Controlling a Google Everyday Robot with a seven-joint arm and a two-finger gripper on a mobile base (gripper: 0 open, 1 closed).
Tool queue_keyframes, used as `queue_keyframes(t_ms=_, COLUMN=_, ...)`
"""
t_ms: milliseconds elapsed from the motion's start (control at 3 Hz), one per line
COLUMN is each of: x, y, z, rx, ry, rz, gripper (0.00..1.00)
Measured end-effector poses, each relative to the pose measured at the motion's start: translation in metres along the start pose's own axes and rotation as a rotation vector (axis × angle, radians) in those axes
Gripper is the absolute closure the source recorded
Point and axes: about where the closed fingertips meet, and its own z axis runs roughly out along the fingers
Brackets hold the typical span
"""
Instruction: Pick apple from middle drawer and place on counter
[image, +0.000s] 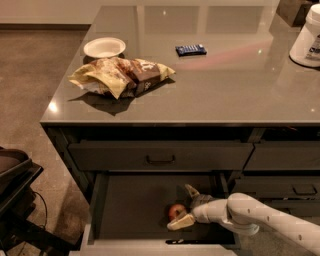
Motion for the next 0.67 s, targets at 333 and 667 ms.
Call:
queue_keyframes(t_ms=333, x=0.008, y=0.001, z=0.003, rx=-0.001, ry=0.011, rz=0.020, gripper=0.00)
queue_keyframes(t_ms=667, x=0.022, y=0.003, z=0.005, rx=0.006, ry=0.029, rz=0.050, gripper=0.00)
